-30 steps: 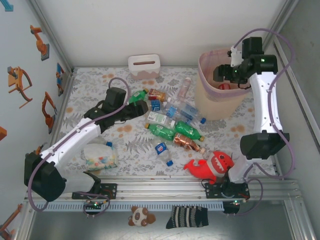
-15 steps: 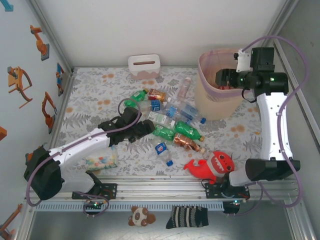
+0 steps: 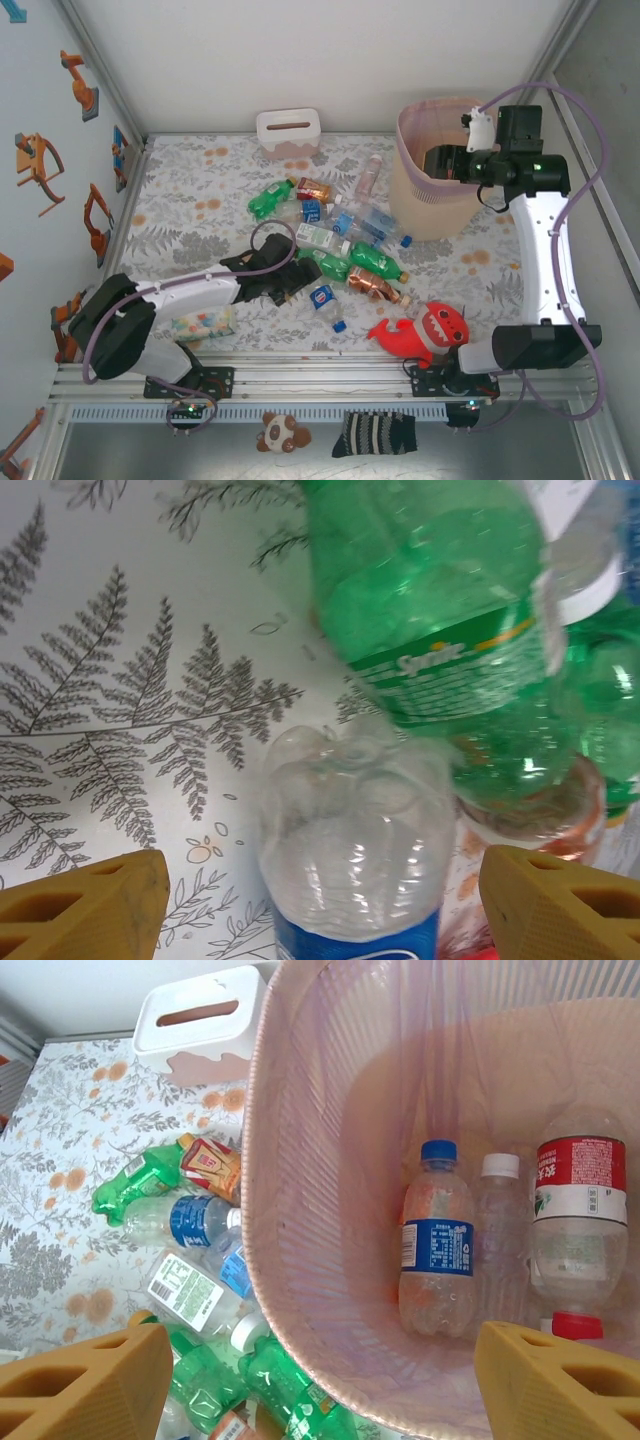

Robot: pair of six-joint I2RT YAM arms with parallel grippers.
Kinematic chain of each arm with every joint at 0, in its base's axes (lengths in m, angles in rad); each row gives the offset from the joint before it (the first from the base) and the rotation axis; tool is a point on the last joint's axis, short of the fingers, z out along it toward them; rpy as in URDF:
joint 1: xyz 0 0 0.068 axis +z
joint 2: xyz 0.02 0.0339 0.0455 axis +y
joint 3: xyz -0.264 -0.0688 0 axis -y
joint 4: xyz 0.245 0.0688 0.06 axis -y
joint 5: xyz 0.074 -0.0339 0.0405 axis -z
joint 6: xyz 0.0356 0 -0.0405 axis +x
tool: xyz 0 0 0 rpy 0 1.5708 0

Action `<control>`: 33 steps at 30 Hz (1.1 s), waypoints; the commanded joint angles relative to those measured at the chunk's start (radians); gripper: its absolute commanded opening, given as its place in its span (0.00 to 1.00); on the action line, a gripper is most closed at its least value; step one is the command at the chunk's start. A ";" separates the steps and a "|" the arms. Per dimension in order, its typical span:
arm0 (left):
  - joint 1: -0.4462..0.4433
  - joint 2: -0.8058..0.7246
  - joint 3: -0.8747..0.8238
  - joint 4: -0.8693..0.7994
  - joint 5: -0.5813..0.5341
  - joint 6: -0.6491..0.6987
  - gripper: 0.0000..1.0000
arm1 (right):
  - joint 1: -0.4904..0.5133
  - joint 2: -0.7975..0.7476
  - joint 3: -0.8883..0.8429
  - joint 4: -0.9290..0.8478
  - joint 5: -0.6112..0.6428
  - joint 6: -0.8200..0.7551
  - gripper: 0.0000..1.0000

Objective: Put the plastic bottles in the bin

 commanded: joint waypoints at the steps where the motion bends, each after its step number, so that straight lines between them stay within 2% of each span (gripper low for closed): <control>1: -0.004 0.014 0.006 0.052 0.032 -0.033 0.81 | 0.008 -0.028 0.004 0.025 -0.022 0.011 0.78; 26: -0.006 0.133 0.005 0.146 0.094 -0.062 0.74 | 0.008 -0.042 0.002 0.027 -0.026 0.007 0.78; 33: -0.006 0.164 0.016 0.175 0.113 -0.060 0.67 | 0.008 -0.058 0.001 0.022 -0.022 0.006 0.78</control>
